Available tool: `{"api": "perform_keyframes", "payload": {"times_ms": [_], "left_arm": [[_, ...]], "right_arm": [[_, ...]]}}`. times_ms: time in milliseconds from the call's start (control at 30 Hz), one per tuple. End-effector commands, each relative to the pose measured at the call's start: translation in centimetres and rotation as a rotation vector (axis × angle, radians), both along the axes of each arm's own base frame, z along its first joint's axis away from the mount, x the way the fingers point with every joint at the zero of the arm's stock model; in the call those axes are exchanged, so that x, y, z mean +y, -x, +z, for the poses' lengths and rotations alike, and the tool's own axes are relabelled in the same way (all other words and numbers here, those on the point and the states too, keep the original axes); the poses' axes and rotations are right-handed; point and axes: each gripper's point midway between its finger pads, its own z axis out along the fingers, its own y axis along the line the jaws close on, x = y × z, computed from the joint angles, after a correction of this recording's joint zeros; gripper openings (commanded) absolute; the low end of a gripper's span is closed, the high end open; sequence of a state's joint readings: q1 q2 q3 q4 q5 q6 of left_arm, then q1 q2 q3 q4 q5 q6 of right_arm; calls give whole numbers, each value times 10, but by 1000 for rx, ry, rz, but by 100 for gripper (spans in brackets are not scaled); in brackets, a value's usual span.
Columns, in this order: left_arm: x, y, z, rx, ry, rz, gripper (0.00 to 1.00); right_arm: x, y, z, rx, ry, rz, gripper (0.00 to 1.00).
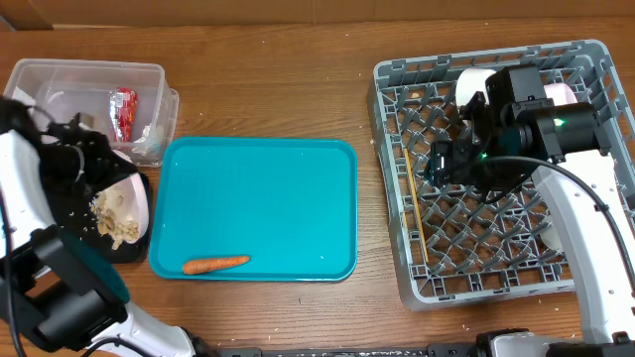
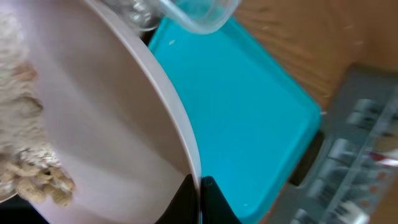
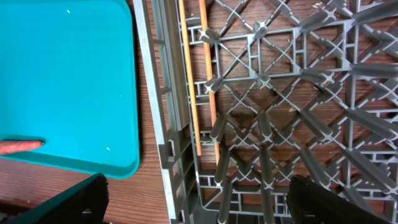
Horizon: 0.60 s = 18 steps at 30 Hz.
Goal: Sort waste into correct bins and load items into the dishwasher
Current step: 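Tilt the plate with the left gripper to dump rice and shells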
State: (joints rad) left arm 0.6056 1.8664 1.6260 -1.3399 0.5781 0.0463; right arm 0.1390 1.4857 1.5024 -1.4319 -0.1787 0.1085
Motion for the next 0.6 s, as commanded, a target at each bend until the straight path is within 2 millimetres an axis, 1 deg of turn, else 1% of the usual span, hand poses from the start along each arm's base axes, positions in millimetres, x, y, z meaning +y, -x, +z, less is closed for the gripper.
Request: {"api": "perform_keyframes", "payload": {"times_ms": [0, 133, 233, 367, 500, 567], "left_arm": [[-5, -13, 48, -245, 127, -19, 4], [7, -11, 61, -322, 189, 22, 4], [21, -8, 73, -388, 238, 76, 4], [35, -4, 84, -448, 276, 126, 4], [43, 2, 97, -516, 325, 155, 4], [49, 6, 100, -531, 338, 177, 4]], "right_arm": [[0, 0, -1, 0, -1, -1, 94], [0, 0, -1, 0, -1, -1, 94], [0, 0, -1, 0, -1, -1, 94], [0, 0, -1, 0, -1, -1, 94], [0, 0, -1, 0, -1, -1, 94], [0, 0, -1, 0, -1, -1, 94]]}}
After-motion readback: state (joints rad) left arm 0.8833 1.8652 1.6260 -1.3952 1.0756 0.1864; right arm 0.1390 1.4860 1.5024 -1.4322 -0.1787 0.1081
